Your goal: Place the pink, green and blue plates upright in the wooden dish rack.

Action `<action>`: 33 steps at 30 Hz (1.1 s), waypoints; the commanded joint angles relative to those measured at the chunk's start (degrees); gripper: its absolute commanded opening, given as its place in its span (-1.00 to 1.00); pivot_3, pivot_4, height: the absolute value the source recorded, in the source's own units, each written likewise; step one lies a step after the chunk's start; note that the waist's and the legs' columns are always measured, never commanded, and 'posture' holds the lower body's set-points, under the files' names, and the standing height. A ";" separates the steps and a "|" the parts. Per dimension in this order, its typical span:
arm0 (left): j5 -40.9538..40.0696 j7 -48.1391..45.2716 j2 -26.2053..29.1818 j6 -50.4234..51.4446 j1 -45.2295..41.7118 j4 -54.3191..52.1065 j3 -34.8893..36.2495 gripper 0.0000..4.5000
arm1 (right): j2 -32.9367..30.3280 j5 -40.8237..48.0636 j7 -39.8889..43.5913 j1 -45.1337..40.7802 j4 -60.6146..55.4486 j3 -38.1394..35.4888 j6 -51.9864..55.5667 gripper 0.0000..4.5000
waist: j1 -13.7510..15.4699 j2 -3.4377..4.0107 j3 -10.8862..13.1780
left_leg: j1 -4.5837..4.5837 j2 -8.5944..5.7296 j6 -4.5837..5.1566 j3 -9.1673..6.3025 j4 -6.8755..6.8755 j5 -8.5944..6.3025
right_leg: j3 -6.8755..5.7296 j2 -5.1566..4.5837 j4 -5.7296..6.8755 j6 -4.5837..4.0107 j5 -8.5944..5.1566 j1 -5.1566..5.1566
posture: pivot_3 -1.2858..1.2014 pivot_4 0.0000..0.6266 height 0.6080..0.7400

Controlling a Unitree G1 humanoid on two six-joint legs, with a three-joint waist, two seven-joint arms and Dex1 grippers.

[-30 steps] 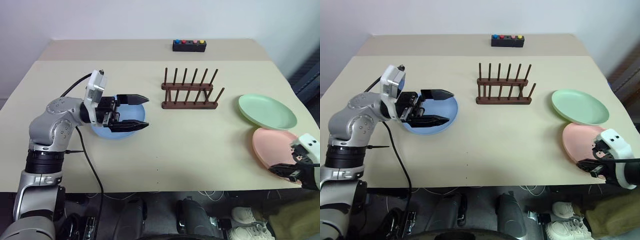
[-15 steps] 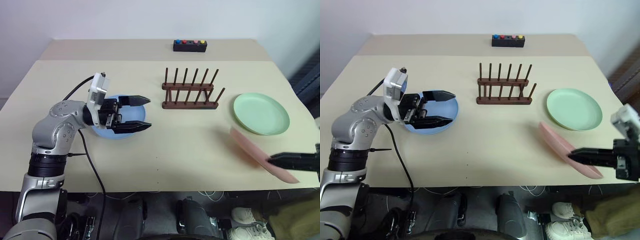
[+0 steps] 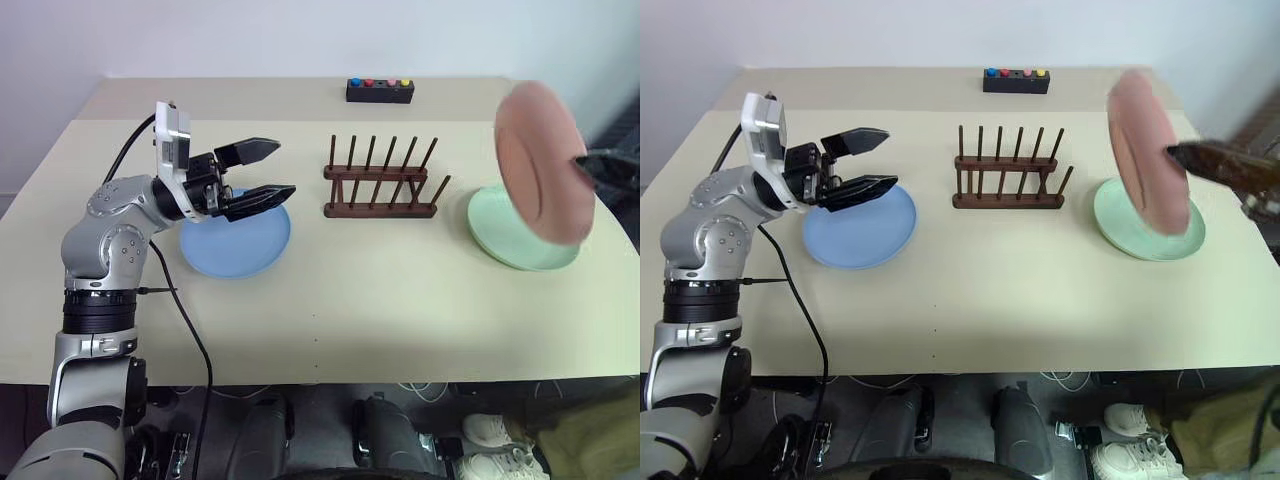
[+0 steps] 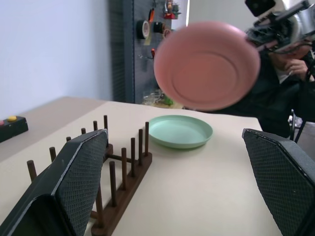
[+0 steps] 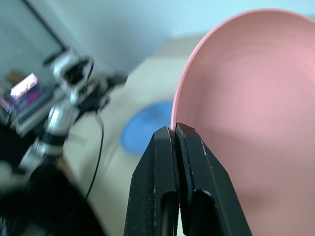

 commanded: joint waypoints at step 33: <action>1.62 8.16 0.38 -0.77 1.39 -5.15 1.33 1.00 | 15.93 -20.31 6.34 -31.26 45.85 17.94 -29.27 -0.99 | 0.00 0.06 0.04 | -0.30 -0.01 0.00 0.71 -0.02 0.00 | 0.28 -0.01 0.06 0.08 0.14 -0.52 | 0.03 -0.52 1.00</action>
